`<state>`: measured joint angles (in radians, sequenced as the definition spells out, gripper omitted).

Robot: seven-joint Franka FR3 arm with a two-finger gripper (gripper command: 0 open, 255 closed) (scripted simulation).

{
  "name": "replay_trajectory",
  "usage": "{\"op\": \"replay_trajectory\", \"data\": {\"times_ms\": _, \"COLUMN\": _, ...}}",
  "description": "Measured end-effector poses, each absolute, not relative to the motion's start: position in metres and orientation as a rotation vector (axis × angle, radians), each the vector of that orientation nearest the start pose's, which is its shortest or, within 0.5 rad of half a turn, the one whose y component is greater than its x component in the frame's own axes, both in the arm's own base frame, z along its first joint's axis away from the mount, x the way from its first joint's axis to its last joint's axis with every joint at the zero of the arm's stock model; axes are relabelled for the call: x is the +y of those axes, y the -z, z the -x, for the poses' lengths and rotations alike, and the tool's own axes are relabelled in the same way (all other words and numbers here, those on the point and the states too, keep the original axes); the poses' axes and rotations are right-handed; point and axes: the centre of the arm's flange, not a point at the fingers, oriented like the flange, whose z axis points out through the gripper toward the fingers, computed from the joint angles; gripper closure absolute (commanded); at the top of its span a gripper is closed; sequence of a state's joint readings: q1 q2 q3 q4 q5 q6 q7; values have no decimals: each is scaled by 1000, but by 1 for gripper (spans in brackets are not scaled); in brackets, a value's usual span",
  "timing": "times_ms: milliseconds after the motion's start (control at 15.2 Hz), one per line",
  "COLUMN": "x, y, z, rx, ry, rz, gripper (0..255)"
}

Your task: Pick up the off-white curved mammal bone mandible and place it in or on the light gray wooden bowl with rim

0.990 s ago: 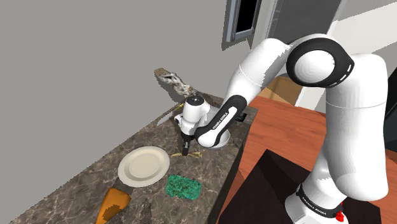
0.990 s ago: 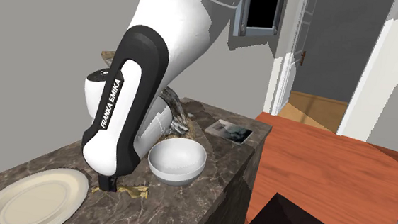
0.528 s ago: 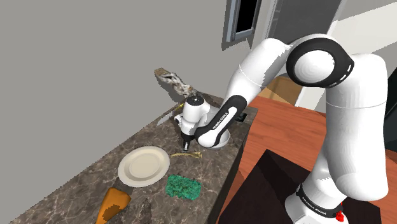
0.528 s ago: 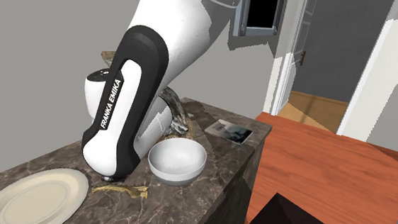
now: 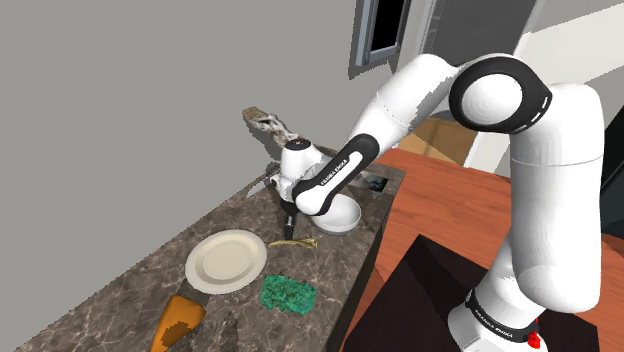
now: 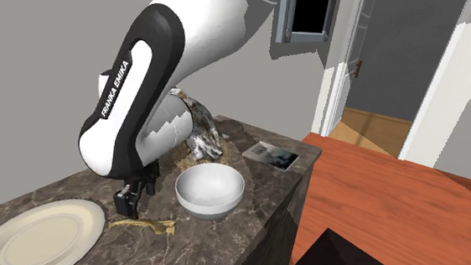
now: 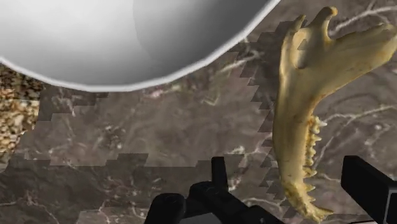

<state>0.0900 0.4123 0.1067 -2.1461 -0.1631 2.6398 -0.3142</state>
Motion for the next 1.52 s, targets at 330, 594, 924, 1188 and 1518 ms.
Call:
{"op": "replay_trajectory", "data": {"times_ms": 330, "x": 111, "y": -194, "z": -568, "rx": -956, "ry": -134, "rz": 2952, "gripper": 0}}
{"op": "replay_trajectory", "data": {"times_ms": 594, "x": 112, "y": -178, "z": -565, "rx": -955, "ry": -143, "rz": 2949, "gripper": 0}}
{"op": "replay_trajectory", "data": {"times_ms": 924, "x": 112, "y": -176, "z": -566, "rx": -955, "ry": -143, "rz": 2948, "gripper": 0}}
{"op": "replay_trajectory", "data": {"times_ms": 1188, "x": 111, "y": -177, "z": -567, "rx": -953, "ry": -139, "rz": 2951, "gripper": 255}}
{"op": "replay_trajectory", "data": {"times_ms": 1518, "x": 111, "y": -177, "z": -567, "rx": -954, "ry": -140, "rz": 2950, "gripper": 255}}
